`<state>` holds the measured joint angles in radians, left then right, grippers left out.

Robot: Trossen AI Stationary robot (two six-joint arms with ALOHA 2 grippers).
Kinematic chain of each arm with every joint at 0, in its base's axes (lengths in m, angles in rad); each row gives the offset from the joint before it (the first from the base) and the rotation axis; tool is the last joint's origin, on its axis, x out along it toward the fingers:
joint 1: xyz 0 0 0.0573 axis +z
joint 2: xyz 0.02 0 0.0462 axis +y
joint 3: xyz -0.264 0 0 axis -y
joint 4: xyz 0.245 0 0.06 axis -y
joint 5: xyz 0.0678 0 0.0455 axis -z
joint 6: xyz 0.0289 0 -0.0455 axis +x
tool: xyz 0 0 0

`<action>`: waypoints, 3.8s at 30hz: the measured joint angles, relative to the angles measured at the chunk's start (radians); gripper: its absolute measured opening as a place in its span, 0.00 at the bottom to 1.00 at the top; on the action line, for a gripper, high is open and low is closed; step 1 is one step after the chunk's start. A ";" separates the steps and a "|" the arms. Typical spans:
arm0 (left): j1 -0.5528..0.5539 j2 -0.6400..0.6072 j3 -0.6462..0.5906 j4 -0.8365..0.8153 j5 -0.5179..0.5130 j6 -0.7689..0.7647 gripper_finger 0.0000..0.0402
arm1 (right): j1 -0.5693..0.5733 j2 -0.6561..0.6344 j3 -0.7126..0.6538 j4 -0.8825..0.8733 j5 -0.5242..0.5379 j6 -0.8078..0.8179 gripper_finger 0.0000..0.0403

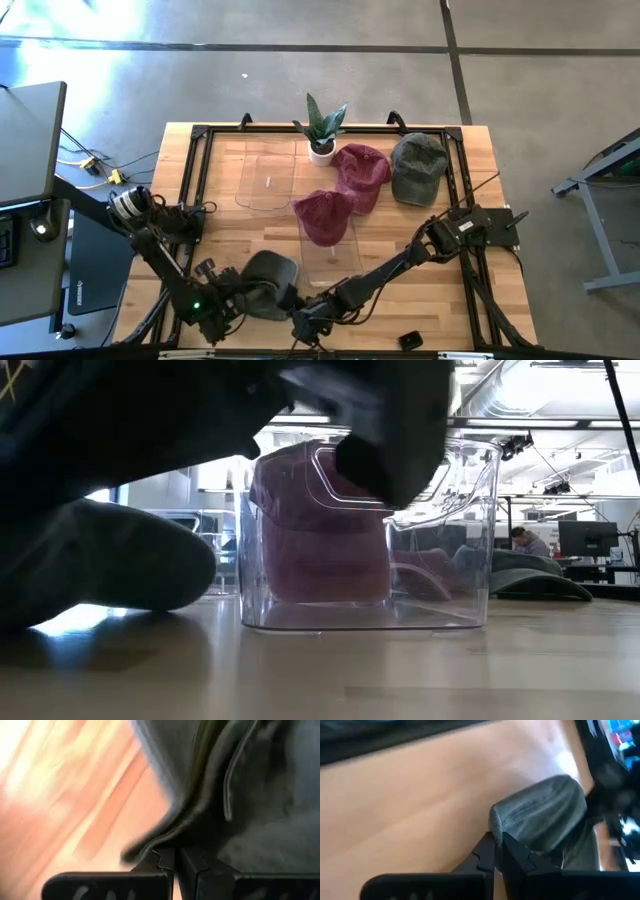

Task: Pick & Place hat
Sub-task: Put the bottom black cap into the top transparent bin

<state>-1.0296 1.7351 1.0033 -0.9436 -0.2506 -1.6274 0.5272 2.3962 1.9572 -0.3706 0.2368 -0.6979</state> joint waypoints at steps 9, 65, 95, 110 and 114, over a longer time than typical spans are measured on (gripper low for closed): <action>-0.075 -0.003 0.326 -0.162 -0.180 0.313 0.00 | -0.011 -0.002 0.000 0.000 -0.007 0.060 0.05; 0.025 0.237 0.739 -0.195 0.011 1.170 0.03 | -0.015 -0.174 -0.010 -0.063 -0.064 0.333 0.29; 0.722 -0.276 0.874 -0.628 -0.313 1.822 0.03 | 0.176 -0.246 -0.010 -0.424 0.092 0.599 0.39; 1.234 -0.214 0.787 -0.579 -0.298 2.133 0.02 | 0.175 -0.245 -0.165 -0.404 0.087 0.753 0.39; 1.249 -0.212 0.648 -0.476 -0.187 2.202 0.02 | 0.176 -0.245 -0.167 -0.393 0.088 0.754 0.39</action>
<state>0.2194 1.5236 1.6512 -1.4196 -0.4373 0.5746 0.7035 2.1509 1.7905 -0.7641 0.3245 0.0563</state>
